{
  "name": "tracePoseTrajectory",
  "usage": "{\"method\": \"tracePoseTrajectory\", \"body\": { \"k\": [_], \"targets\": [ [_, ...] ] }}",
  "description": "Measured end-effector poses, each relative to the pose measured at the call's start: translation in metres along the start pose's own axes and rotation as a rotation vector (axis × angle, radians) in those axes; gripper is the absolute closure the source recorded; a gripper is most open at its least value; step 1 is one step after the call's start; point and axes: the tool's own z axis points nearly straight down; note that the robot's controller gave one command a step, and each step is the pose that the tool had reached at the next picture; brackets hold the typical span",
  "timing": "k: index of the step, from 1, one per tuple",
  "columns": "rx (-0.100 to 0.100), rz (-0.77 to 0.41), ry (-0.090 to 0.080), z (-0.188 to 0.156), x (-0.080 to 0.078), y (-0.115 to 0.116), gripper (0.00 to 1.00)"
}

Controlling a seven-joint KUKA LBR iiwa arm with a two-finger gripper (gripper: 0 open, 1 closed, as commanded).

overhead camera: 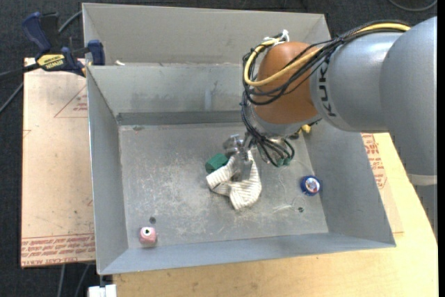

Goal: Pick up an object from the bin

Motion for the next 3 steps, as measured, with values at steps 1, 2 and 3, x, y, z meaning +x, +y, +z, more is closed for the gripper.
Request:
{"method": "tracePoseTrajectory", "body": {
  "k": [1, 2, 3],
  "targets": [
    [-0.001, 0.024, -0.003, -0.076, 0.006, 0.014, 1.00],
    [-0.001, 0.024, -0.003, -0.076, 0.006, 0.014, 1.00],
    [-0.001, -0.024, -0.008, -0.235, -0.019, 0.014, 1.00]
  ]
}}
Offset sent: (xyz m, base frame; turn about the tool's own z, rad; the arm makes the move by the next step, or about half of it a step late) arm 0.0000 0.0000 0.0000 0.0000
